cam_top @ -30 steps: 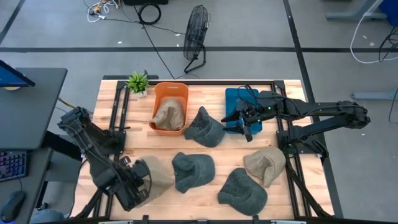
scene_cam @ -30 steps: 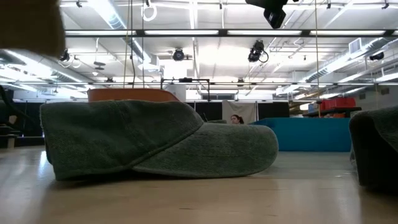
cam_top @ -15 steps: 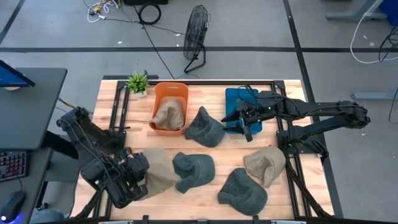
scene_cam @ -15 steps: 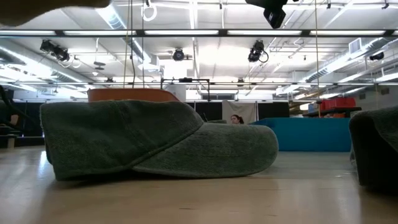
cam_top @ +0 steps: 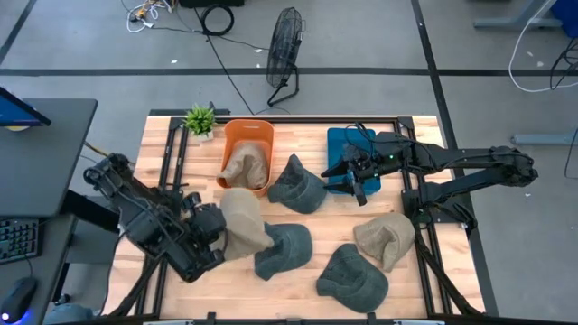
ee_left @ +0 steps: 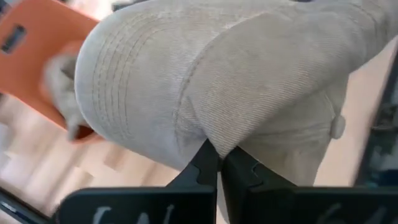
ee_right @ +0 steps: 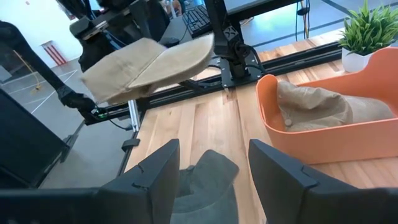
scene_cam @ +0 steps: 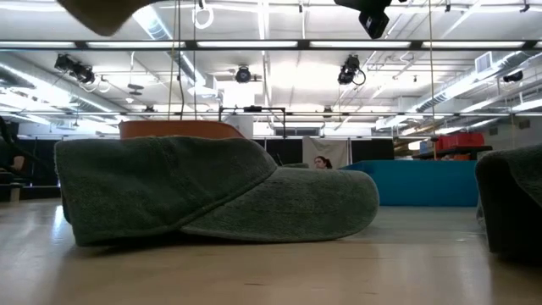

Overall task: Pick & Place hat
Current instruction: Put the left brown cap into the orange bin

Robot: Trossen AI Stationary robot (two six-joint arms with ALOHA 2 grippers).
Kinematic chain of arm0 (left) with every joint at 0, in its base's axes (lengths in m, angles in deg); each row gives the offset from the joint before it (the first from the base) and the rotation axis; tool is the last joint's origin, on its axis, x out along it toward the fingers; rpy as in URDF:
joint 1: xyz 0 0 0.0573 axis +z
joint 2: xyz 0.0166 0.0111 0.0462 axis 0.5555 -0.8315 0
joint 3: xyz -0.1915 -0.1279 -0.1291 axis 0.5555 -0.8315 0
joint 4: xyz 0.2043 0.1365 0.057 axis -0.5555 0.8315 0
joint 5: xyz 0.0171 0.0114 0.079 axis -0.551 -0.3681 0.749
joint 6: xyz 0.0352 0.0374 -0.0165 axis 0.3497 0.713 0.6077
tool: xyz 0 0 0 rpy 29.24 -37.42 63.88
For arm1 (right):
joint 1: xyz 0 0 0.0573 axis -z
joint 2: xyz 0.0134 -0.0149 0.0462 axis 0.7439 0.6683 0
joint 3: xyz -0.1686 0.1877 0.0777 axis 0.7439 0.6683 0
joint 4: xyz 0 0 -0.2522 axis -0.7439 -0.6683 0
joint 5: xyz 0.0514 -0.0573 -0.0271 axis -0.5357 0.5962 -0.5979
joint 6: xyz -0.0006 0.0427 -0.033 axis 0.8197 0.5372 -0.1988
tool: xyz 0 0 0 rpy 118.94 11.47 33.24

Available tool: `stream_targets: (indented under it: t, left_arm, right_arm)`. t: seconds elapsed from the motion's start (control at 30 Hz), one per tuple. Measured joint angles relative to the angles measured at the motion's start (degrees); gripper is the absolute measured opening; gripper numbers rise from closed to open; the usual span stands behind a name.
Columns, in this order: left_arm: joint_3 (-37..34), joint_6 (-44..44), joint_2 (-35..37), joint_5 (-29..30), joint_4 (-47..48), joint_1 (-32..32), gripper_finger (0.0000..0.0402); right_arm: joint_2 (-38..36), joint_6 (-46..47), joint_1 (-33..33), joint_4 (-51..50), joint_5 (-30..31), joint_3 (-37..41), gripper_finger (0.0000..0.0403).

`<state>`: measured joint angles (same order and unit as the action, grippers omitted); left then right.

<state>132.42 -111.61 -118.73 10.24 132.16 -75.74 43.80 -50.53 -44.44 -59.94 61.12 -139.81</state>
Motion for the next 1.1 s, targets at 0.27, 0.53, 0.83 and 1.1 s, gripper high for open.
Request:
stream_targets:
  t: [0.27,0.53,0.83,1.1]
  left_arm:
    - [-0.02,9.85,0.84,2.44,0.02,7.09,0.0004]
    - [-0.02,21.33,1.57,3.98,0.09,16.00,0.0004]
    - [-0.02,32.48,1.52,4.01,0.05,25.96,0.0004]
    - [-0.05,47.87,1.50,3.98,-0.75,33.22,0.0004]
  right_arm:
    - [0.00,0.04,0.00,0.00,-0.04,0.00,0.0196]
    - [0.00,0.00,0.00,0.00,-0.07,0.00,0.0196]
    - [0.00,-0.46,0.00,-0.04,-0.04,0.00,0.0196]
    - [0.00,-1.70,0.00,-0.07,-0.02,0.00,0.0196]
